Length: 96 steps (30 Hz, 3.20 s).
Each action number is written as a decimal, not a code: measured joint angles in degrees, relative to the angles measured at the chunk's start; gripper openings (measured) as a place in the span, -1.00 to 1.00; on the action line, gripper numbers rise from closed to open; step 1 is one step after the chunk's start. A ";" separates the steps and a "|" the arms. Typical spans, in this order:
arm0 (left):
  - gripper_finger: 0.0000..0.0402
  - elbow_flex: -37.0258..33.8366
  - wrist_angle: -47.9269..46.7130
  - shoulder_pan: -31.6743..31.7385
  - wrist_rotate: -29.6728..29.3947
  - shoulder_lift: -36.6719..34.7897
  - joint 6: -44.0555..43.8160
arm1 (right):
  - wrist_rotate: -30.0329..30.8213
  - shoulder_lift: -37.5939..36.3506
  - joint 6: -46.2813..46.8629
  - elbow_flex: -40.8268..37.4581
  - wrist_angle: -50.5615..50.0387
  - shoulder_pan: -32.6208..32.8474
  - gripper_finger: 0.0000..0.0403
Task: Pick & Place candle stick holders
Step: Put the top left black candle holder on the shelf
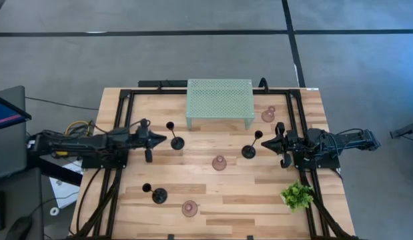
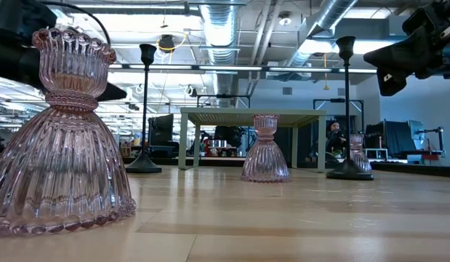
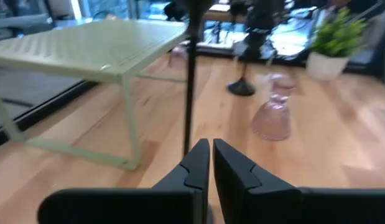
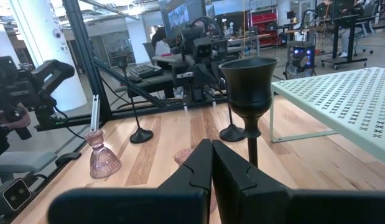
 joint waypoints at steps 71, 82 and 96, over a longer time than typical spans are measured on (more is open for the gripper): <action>-0.55 0.02 45.02 -0.02 -4.53 46.42 -0.35 | 0.00 -0.02 -0.03 0.00 0.46 0.00 -1.00; -0.91 0.02 45.09 0.00 -4.55 46.42 -0.35 | 0.00 -0.02 -0.02 0.00 0.44 0.00 -1.00; -0.92 0.02 45.21 0.00 -4.53 46.42 -0.57 | 0.00 -0.02 -0.04 0.00 0.44 0.00 -1.00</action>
